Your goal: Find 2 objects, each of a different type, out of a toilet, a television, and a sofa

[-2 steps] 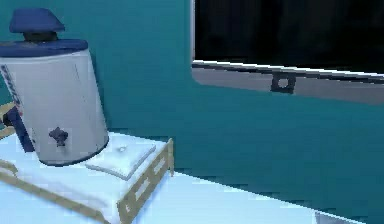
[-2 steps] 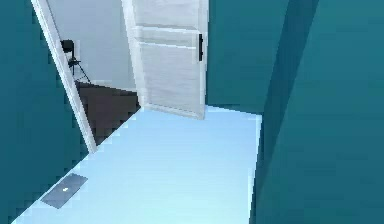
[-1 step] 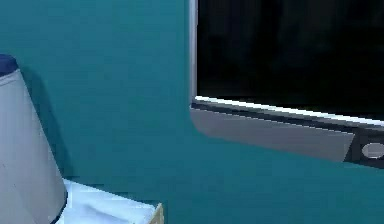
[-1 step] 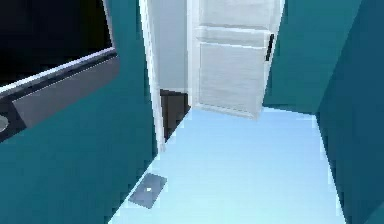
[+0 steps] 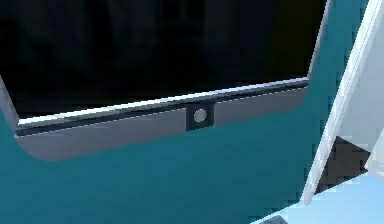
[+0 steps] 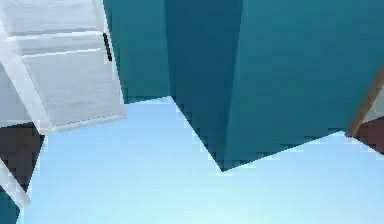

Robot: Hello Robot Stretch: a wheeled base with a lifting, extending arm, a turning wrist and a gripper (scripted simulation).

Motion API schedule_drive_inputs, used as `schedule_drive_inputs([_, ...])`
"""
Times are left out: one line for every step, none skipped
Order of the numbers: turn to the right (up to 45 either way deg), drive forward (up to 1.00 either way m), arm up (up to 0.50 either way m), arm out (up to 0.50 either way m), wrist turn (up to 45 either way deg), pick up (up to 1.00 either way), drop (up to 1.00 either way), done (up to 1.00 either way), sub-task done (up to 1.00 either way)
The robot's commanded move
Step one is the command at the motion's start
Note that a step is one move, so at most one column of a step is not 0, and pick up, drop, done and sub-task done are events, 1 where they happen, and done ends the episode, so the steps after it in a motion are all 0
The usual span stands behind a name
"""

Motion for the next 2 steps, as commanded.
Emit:
schedule_drive_inputs([0.0, 0.0, 0.0, 0.0, 0.0, 0.0, 0.0, 0.0, 1.0])
schedule_drive_inputs([45.0, 0.0, 0.0, 0.0, 0.0, 0.0, 0.0, 0.0, 0.0])
